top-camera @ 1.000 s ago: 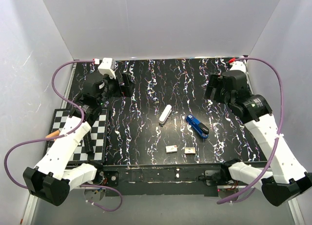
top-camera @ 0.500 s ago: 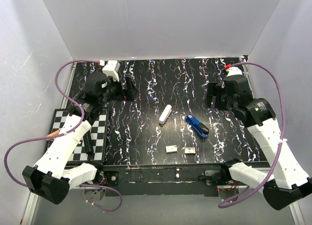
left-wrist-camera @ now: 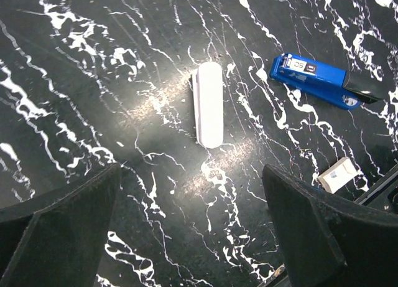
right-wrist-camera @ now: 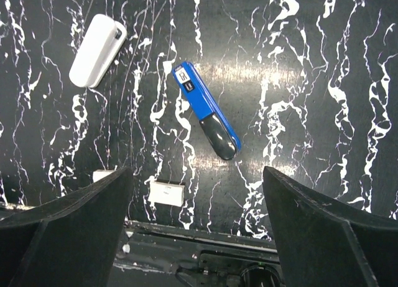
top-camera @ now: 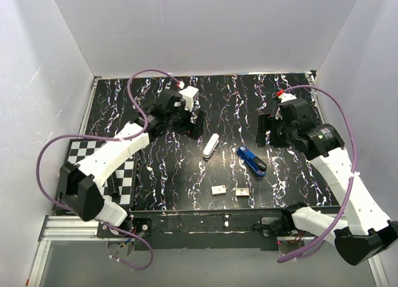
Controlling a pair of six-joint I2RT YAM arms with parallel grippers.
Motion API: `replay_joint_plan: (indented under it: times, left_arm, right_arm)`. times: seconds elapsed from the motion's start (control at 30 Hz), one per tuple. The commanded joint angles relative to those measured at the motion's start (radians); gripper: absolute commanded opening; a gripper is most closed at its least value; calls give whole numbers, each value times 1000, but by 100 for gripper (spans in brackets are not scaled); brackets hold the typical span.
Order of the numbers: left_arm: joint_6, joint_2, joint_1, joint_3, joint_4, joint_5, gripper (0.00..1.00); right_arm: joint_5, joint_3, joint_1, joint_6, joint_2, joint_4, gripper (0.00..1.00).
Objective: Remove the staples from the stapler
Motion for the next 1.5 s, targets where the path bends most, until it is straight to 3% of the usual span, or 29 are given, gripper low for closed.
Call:
replay_joint_plan:
  times: [0.0, 0.2, 0.27, 0.33, 0.6, 1.03, 1.47]
  left_arm:
    - [53, 59, -31, 76, -21, 8, 98]
    - [-24, 174, -28, 155, 14, -34, 98]
    - [-70, 192, -29, 165, 29, -44, 89]
    - [-81, 214, -23, 183, 31, -47, 98]
    - [-30, 347, -26, 278, -24, -11, 98]
    - [-6, 470, -98, 326, -50, -212, 98]
    - [-42, 554, -164, 372, -53, -262, 98]
  right_arm:
    - [-19, -7, 2, -9, 6, -11, 93]
    - [-3, -21, 2, -3, -5, -6, 93]
    - [0, -27, 2, -3, -11, -6, 93]
    - [5, -36, 2, -1, -20, -5, 93]
    - [6, -62, 3, -1, -39, -2, 93]
    - [-35, -74, 2, 13, -23, 6, 92]
    - [-78, -96, 2, 31, -19, 20, 90]
